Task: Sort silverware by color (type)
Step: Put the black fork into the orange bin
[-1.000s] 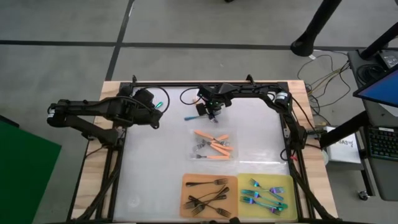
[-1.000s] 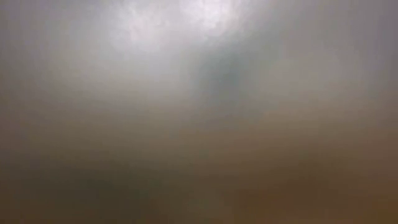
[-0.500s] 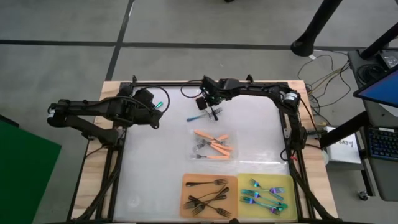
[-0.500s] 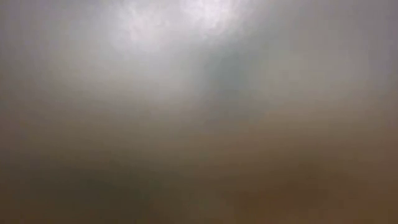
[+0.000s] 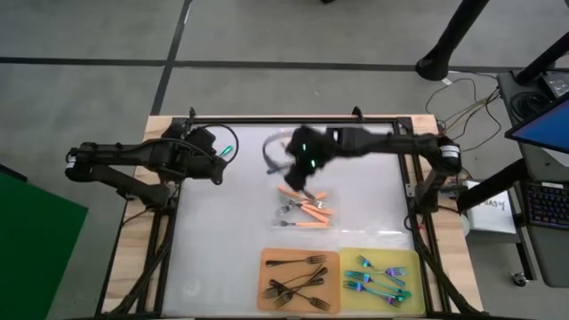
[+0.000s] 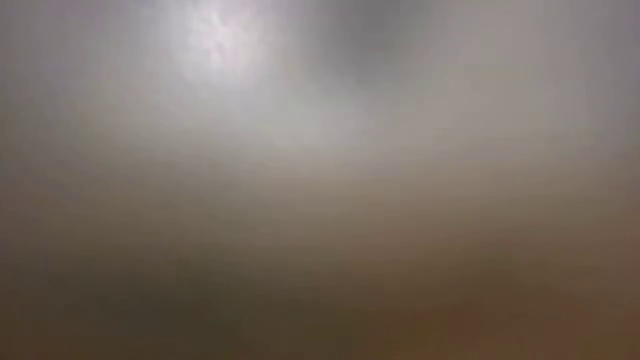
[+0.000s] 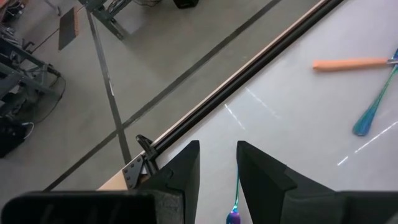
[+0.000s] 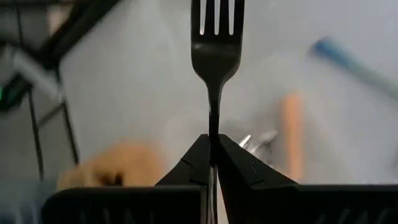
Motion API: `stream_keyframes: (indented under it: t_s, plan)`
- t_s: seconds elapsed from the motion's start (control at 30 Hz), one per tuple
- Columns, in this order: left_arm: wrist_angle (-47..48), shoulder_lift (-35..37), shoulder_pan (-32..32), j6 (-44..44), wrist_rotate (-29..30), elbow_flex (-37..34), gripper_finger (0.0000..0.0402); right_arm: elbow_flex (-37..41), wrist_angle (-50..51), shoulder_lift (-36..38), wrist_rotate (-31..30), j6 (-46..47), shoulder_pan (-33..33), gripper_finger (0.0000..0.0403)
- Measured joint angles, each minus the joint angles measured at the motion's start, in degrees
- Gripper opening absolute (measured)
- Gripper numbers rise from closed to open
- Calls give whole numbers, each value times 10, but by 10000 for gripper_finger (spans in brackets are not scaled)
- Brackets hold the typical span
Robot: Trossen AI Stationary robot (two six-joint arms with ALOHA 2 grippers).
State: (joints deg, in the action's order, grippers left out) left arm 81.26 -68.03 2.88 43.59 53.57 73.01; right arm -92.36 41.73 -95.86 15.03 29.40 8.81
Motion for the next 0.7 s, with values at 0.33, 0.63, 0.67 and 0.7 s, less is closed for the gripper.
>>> stream_keyframes:
  t_s: [0.33, 0.63, 0.67, 0.7]
  plan:
    - [-2, 36, 0, 11, -25, -42, 89, 1, 38, -4, 6, 0, -189, 9]
    - [-17, 53, 0, 24, -56, -65, 89, 3, 18, -34, 59, 37, -242, 9]
    - [-23, 53, 0, 24, -59, -66, 89, 3, 13, -38, 71, 34, -244, 9]
    - [-28, 52, 1, 25, -62, -66, 89, 4, 6, -42, 83, 27, -245, 9]
